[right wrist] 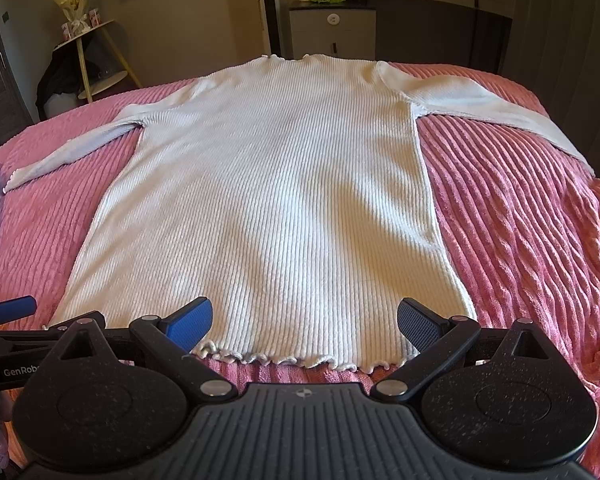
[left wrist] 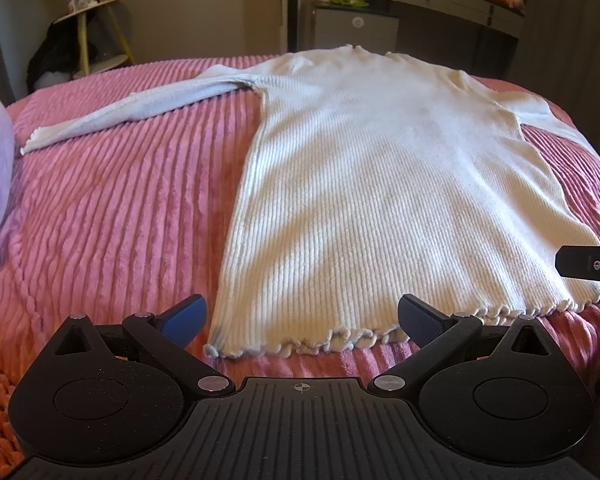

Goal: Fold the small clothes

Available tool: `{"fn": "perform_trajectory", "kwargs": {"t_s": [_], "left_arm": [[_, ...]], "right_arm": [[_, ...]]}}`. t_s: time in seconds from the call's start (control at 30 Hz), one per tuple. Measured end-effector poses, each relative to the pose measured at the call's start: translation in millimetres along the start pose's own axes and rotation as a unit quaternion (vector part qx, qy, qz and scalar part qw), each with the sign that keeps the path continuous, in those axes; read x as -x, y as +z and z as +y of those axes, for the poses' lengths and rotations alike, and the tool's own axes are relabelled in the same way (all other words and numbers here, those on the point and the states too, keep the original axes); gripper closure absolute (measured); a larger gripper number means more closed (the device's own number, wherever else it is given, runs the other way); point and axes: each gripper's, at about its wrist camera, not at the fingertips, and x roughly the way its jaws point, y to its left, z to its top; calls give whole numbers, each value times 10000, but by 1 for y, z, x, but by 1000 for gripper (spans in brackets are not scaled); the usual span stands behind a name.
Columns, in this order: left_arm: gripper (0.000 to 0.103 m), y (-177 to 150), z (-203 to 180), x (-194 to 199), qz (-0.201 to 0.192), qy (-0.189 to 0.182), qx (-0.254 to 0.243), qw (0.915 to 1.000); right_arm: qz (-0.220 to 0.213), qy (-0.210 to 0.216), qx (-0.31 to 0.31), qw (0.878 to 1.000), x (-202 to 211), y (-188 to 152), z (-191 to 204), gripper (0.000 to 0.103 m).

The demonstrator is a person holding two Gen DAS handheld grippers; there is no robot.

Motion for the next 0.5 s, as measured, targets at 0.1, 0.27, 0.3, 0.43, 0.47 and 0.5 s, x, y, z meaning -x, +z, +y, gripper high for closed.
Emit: {"fn": "perform_trajectory", "kwargs": {"t_s": [0.1,0.27,0.3,0.43,0.47,0.5], "left_arm": [[0,-1,0,0,4,5,-2,10000],[0,0,0,0,16,2,3,10000],[0,0,0,-1,23,4,10,10000],[0,0,0,-1,52,21,36,10000],[0,0,0,-1,56,24,39,10000],[0,0,0,-1,59,25,41,10000]], "right_arm": [[2,0,-1,10000,0,0,0,4],[5,-3,2,10000,0,0,0,4],[5,-1,2,10000,0,0,0,4],[10,3,0,10000,-1,-1,0,4],[11,3,-6,10000,-1,-2,0,4],[10,-2,-6,10000,-1,-1,0,4]]}}
